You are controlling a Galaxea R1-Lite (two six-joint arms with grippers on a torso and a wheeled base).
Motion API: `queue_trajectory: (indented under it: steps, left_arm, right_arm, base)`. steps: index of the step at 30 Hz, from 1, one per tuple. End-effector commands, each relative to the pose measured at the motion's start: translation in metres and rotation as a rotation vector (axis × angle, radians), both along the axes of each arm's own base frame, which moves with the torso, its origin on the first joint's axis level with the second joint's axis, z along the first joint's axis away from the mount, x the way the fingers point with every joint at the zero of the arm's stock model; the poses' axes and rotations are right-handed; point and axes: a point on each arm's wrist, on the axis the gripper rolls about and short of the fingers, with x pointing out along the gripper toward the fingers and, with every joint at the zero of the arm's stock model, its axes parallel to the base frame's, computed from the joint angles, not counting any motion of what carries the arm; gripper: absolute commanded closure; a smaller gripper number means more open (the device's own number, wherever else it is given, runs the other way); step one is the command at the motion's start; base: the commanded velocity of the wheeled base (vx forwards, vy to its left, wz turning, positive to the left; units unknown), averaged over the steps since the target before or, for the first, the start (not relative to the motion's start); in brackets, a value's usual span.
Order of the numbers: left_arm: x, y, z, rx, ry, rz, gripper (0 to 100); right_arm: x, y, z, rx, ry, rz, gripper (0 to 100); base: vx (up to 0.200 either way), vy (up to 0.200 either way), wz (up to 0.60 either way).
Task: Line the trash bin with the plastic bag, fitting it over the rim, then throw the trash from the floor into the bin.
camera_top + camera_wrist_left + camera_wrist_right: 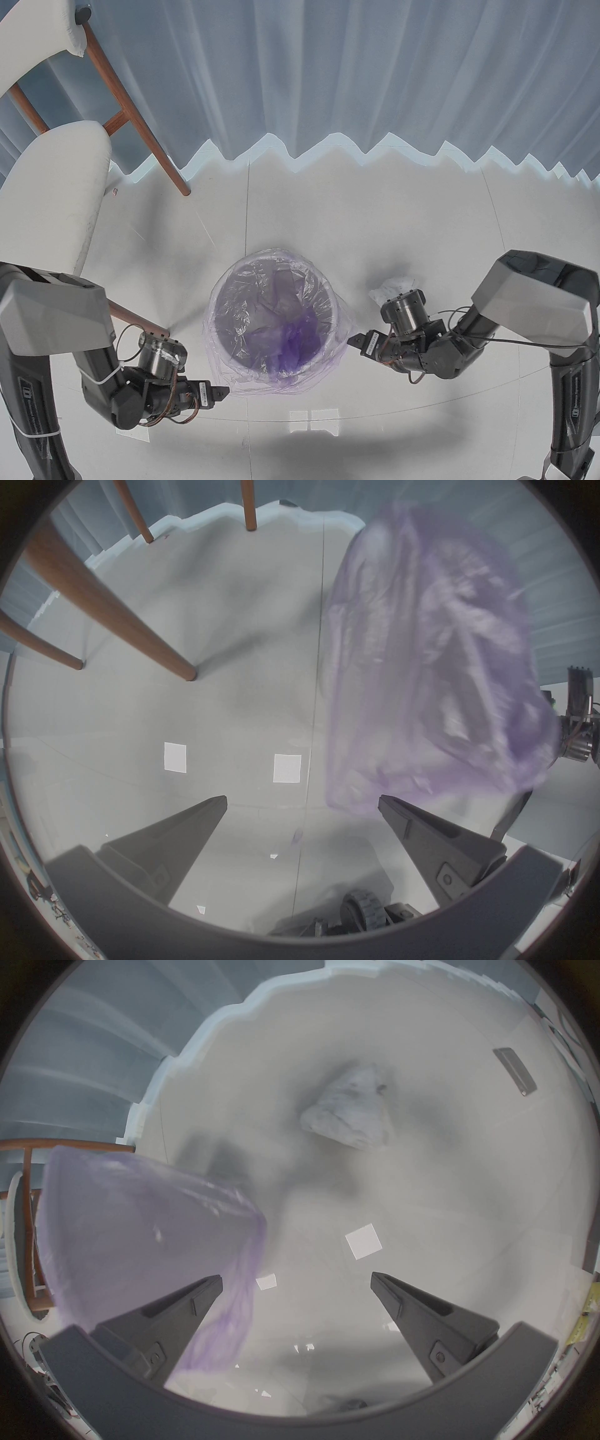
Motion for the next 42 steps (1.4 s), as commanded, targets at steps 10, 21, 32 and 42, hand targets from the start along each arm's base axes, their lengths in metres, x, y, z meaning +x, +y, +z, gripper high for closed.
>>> queue_trajectory:
  steps: [10, 21, 32, 42]
  left_arm:
    - [-0.120, 0.052, 0.138, -0.257, -0.586, 0.057, 0]
    - [-0.176, 0.079, 0.162, -0.240, -0.753, 0.168, 0]
    - [-0.224, 0.092, 0.156, -0.044, -0.842, 0.244, 0]
    - [-0.237, 0.092, 0.143, 0.040, -0.786, 0.230, 0]
  right_arm:
    - [-0.123, -0.040, 0.103, 0.229, -0.124, 0.040, 0]
    - [-0.126, -0.028, 0.105, 0.419, 0.045, -0.084, 0]
    - [-0.105, 0.006, 0.133, 0.401, 0.043, -0.033, 0]
    - [-0.101, 0.014, 0.132, 0.189, -0.020, 0.103, 0]
  base:
    - [0.000, 0.000, 0.00]
    - [0.000, 0.000, 0.00]
    - [0.000, 0.000, 0.00]
    - [0.000, 0.000, 0.00]
